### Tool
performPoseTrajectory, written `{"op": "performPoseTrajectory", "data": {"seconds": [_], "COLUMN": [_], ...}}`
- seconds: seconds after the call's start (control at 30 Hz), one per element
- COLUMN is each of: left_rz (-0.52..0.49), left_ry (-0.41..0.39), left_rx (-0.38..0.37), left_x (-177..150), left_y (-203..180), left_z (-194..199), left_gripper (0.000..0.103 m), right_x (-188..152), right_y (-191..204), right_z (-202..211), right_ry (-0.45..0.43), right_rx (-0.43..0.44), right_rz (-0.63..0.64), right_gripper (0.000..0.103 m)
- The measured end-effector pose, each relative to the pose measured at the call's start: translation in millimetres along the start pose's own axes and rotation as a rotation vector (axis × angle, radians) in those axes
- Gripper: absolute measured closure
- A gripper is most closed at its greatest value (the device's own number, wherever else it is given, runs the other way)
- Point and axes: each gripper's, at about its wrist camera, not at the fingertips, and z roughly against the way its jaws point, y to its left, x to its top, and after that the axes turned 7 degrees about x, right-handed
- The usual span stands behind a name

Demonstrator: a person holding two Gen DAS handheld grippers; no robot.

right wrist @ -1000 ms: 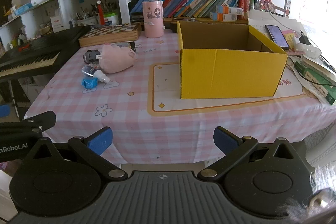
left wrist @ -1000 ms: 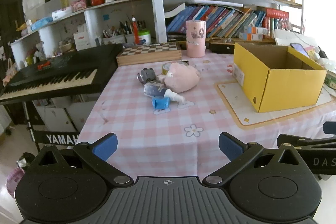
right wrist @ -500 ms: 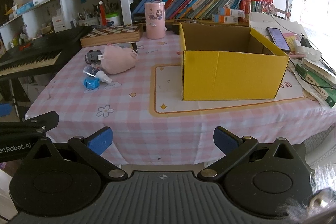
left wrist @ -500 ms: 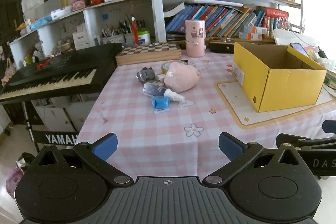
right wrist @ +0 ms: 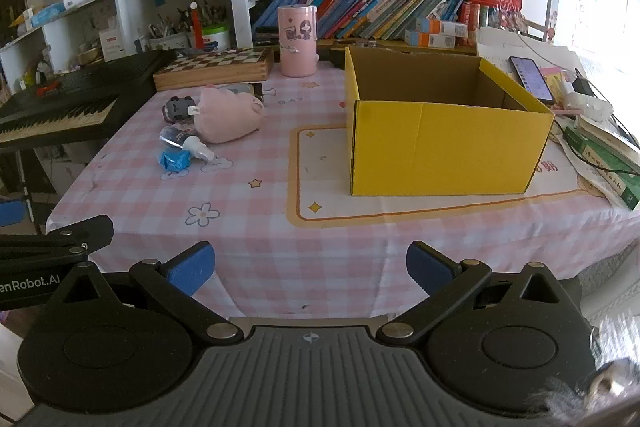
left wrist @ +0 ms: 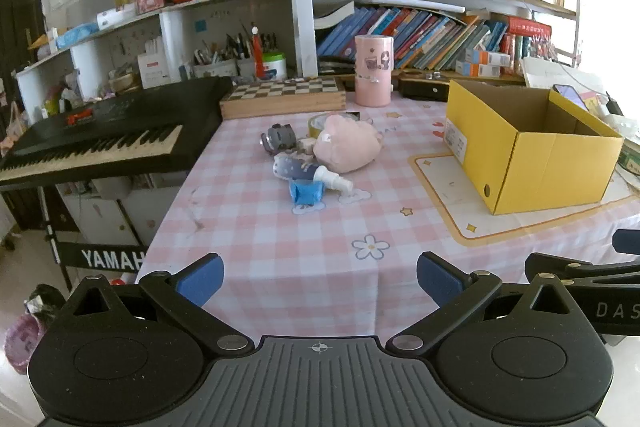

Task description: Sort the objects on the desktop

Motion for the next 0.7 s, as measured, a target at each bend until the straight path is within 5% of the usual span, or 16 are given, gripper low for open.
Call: {"op": "performPoseTrajectory", "data": {"seconds": [0.7], "left_rz": [-0.017], "left_ry": [-0.004], "left_rx": [-0.021], "left_x": [2.0], "left_y": [9.7], "left_z": [-4.3], "left_gripper": [0.0], "right_x": [3.3], "right_y": [13.2], "right_z": [-11.0], "right_ry": [0.0], "right_rx": [0.0], "right_rz": [-0.007], "right_gripper": [0.01]}}
